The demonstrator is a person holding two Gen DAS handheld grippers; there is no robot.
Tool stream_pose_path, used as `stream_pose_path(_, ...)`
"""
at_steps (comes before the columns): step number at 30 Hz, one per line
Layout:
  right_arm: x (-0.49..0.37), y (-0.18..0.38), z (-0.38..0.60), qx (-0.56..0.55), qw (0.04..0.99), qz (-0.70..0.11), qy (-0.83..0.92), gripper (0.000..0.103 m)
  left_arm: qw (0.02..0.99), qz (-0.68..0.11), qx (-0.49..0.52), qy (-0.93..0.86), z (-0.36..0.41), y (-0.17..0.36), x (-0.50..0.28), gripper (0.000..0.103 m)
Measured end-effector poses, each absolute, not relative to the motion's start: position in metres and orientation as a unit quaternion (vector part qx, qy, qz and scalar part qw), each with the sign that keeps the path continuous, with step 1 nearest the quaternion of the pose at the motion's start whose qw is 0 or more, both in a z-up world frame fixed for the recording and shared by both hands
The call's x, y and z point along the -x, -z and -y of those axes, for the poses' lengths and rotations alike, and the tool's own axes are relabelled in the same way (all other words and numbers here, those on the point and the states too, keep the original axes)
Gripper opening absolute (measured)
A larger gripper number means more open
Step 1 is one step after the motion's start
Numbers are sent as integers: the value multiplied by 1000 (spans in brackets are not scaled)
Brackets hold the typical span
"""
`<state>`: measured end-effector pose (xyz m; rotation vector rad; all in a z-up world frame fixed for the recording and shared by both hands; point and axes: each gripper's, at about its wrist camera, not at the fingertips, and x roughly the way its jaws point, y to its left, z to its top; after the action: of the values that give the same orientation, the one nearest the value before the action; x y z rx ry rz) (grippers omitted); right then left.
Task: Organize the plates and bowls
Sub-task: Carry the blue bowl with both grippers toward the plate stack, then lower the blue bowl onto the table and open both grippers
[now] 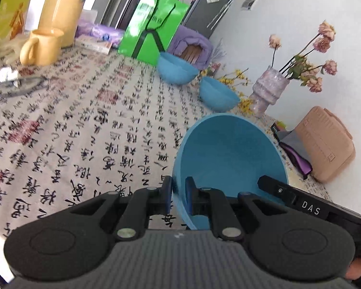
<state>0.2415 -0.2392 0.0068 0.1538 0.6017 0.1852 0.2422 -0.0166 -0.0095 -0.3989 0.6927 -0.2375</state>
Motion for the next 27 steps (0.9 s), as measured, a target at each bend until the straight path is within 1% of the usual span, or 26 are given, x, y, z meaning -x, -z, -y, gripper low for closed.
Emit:
stream_pose_path(3, -254, 3, 241, -81, 944, -308, -85, 11, 910, -348, 191, 116, 19, 17, -255, 11)
stream_pose_path(8, -275, 12, 245, -94, 937, -326, -84, 15, 907, -357, 188, 122, 22, 22, -274, 13)
stream_pose_path(10, -281, 15, 247, -102, 934, -332, -87, 20, 902, -366, 193, 126, 22, 25, -281, 15)
stream_pose_path(15, -289, 21, 250, -111, 931, -335, -93, 20, 901, -364, 195, 130, 23, 28, -287, 20)
stream_pose_path(17, -293, 22, 251, -113, 930, -337, -96, 22, 901, -363, 195, 133, 23, 28, -289, 21)
stream_pose_path(18, -294, 22, 251, -112, 930, -336, -98, 25, 902, -362, 193, 133, 24, 27, -290, 27)
stream_pose_path(19, -293, 21, 251, -111, 930, -334, -102, 32, 904, -360, 191, 131, 24, 26, -290, 38)
stream_pose_path(20, -293, 19, 252, -111, 931, -331, -104, 36, 907, -356, 186, 127, 24, 25, -289, 45)
stream_pose_path(21, -292, 18, 252, -112, 933, -327, -105, 42, 911, -352, 179, 122, 25, 23, -288, 52)
stream_pose_path(22, -290, 16, 253, -111, 934, -322, -105, 48, 915, -346, 170, 120, 25, 22, -286, 54)
stream_pose_path(23, -288, 14, 254, -109, 937, -315, -105, 51, 919, -339, 161, 120, 26, 19, -284, 56)
stream_pose_path(24, -285, 12, 255, -107, 940, -307, -106, 55, 924, -331, 151, 120, 26, 17, -281, 63)
stream_pose_path(25, -282, 10, 256, -104, 943, -299, -107, 59, 929, -322, 142, 120, 26, 15, -277, 74)
stream_pose_path(26, -278, 8, 258, -99, 945, -291, -110, 62, 935, -308, 131, 121, 26, 11, -272, 79)
stream_pose_path(27, -274, 6, 259, -93, 947, -283, -117, 67, 943, -287, 116, 123, 26, 7, -265, 83)
